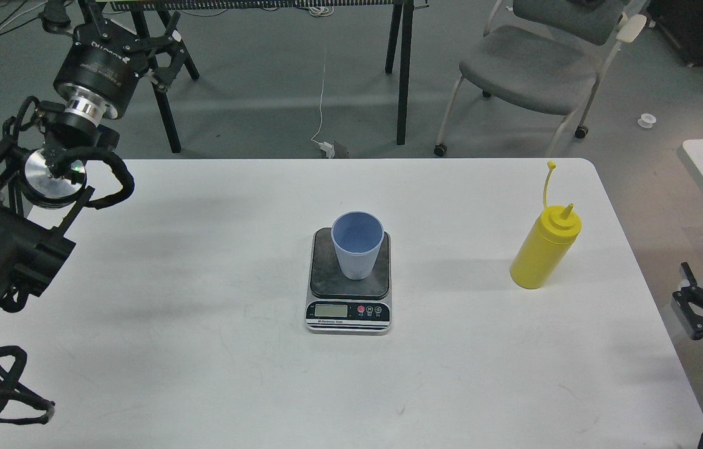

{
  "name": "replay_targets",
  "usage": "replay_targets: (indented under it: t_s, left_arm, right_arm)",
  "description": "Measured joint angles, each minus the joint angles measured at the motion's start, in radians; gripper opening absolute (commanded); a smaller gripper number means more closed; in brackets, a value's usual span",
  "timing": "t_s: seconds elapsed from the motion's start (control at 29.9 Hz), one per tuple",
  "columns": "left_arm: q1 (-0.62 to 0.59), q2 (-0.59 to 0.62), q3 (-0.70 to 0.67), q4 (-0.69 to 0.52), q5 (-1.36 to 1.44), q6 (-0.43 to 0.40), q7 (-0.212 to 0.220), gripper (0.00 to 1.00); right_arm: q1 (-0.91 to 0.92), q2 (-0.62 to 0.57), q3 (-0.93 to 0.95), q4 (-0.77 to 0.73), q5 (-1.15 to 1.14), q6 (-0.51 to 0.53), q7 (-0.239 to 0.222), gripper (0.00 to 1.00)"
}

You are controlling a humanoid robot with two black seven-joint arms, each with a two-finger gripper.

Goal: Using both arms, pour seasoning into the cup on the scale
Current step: 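Move the right gripper to the yellow bottle and grasp it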

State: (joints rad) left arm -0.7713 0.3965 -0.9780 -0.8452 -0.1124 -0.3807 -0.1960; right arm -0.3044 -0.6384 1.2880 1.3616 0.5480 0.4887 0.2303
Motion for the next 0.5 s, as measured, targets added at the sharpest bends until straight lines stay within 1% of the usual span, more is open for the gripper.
replay_targets:
  t_s: [0.17,0.4,0.5]
  left_arm:
    - [0.005,0.003,0.0,-0.001,0.0,0.007,0.0,0.99]
    - [0.001,0.004,0.003,-0.002,0.002,0.014,0.001,1.0]
    - [-0.002,0.004,0.003,-0.002,0.002,0.016,0.001,0.99]
  right_arm:
    - [0.051,0.113,-0.006,-0.025,-0.087,0.0,-0.001,0.99]
    - [0.151,0.309,-0.074,-0.122,-0.142,0.0,-0.001,0.99]
    - [0.173,0.342,-0.085,-0.161,-0.159,0.0,0.0,0.99]
